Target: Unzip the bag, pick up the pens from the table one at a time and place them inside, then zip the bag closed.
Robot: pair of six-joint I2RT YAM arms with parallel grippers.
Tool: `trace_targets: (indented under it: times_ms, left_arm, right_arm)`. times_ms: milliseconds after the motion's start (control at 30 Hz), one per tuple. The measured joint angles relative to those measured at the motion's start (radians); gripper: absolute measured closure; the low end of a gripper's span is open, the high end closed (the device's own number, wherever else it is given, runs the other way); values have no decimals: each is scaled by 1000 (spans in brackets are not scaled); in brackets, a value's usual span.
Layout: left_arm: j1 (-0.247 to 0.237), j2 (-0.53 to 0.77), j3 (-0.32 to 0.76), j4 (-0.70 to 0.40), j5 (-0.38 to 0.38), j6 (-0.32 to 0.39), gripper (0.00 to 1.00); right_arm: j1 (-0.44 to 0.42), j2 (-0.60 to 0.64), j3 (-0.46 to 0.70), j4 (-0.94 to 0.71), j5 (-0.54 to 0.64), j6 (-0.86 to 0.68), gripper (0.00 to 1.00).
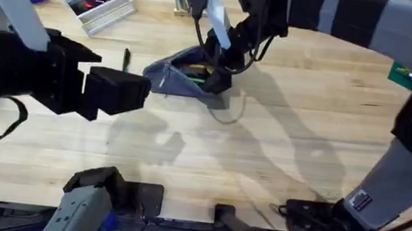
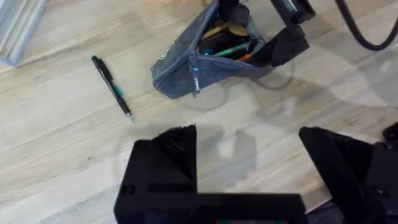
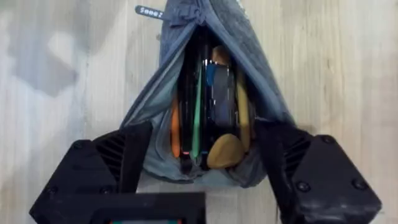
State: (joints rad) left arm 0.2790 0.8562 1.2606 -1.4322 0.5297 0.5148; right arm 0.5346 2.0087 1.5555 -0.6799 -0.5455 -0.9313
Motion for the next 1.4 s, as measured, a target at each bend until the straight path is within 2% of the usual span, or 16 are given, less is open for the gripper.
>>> trace_targets:
  times_ms: [500,700,933,1167,1300,1400]
  left_arm:
    - [0,0,0,7,0,0,6]
    - [0,0,0,7,0,0,6]
    - [0,0,0,10,0,0,6]
    - [0,0,0,11,0,0,6]
    - [0,0,0,13,0,0,6]
    - [0,0,0,15,-1,0,6]
  right_arm:
    - [2,-218,0,-63,98,79,5]
    - [2,-300,0,-174,115,114,5]
    - [2,-387,0,-220,220,179,6]
    - [2,-488,0,-294,277,295,6]
    - [0,-516,0,-301,288,402,5]
    - [-9,-526,0,-365,291,465,5]
